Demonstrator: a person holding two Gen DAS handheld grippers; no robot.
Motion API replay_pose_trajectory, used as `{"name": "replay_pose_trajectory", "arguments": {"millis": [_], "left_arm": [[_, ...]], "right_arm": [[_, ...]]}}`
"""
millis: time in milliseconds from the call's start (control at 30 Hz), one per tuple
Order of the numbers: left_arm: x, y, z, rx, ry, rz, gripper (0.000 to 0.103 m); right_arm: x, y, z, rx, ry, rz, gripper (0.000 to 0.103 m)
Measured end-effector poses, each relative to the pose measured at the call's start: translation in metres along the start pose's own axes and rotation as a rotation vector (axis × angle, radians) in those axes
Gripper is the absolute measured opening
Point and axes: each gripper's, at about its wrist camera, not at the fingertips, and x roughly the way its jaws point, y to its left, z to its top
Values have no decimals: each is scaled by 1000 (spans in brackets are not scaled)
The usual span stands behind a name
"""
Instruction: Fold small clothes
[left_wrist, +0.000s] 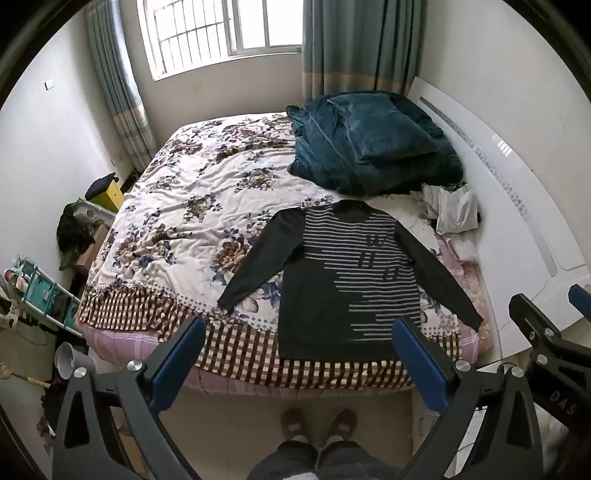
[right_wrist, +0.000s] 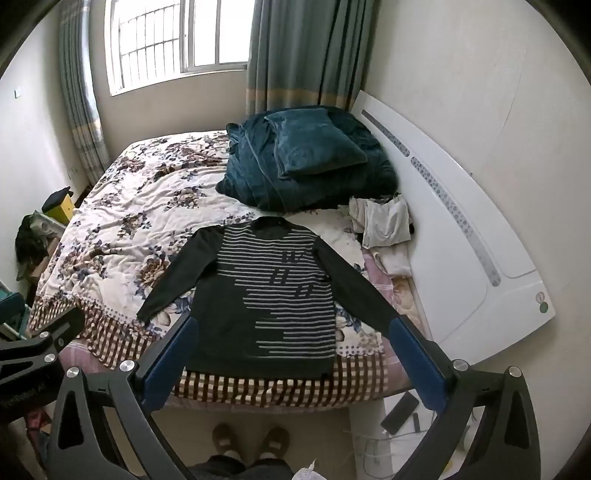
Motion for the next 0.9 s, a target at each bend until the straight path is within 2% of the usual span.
{"name": "replay_pose_trajectory", "arguments": {"millis": [900], "left_arm": [[-8,-10,16,8,-17,8,103]], "right_arm": [[-8,-2,5,18,2,24,103]]}}
